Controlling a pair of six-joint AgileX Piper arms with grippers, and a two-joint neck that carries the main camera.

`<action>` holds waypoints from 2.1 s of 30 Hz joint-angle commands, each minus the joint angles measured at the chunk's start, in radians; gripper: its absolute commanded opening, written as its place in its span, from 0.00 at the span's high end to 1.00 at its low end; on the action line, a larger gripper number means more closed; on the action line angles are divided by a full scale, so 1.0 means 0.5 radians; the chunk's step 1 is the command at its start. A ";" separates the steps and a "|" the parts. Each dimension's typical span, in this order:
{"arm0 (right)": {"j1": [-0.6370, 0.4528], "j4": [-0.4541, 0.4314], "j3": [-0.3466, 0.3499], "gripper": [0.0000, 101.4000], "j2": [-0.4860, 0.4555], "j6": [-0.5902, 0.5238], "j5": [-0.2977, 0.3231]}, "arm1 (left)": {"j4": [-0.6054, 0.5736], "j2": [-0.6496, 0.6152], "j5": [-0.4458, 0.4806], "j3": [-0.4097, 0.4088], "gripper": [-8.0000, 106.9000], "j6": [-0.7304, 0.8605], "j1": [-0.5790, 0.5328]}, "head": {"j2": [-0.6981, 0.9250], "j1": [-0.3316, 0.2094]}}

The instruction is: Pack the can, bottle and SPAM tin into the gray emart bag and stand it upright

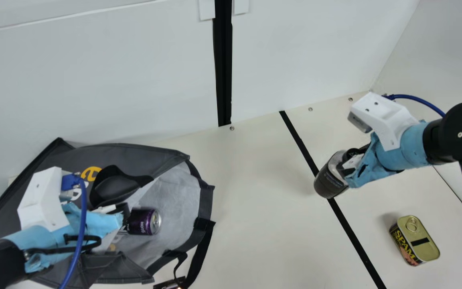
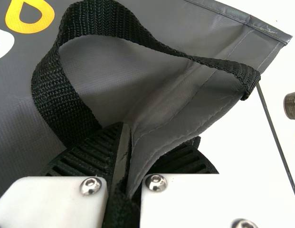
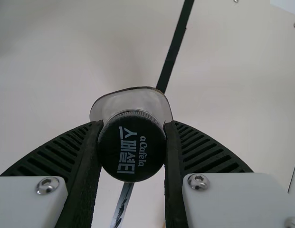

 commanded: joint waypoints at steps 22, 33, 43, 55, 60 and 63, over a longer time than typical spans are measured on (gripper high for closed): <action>0.522 -0.033 0.293 1.00 -0.382 0.064 -0.003 | 0.000 0.000 0.000 0.000 1.00 0.000 0.000 | -0.005 -0.045; 0.833 -0.076 0.413 1.00 -0.544 0.162 -0.003 | 0.000 0.000 0.000 0.000 1.00 0.000 0.000 | -0.005 -0.045; 1.142 -0.147 0.465 1.00 -0.638 0.327 -0.003 | 0.000 0.000 0.000 0.000 1.00 0.000 0.000 | -0.005 -0.045; 1.345 -0.105 0.417 1.00 -0.706 0.406 -0.003 | 0.000 0.000 0.000 0.000 1.00 0.000 0.000 | -0.005 -0.045; 1.323 -0.007 0.375 1.00 -0.720 0.386 -0.003 | 0.000 0.000 0.000 0.000 1.00 0.000 0.000 | -0.005 -0.045; 1.275 0.074 0.353 1.00 -0.721 0.348 -0.003 | 0.000 0.000 0.000 0.000 1.00 0.000 0.000 | -0.005 -0.045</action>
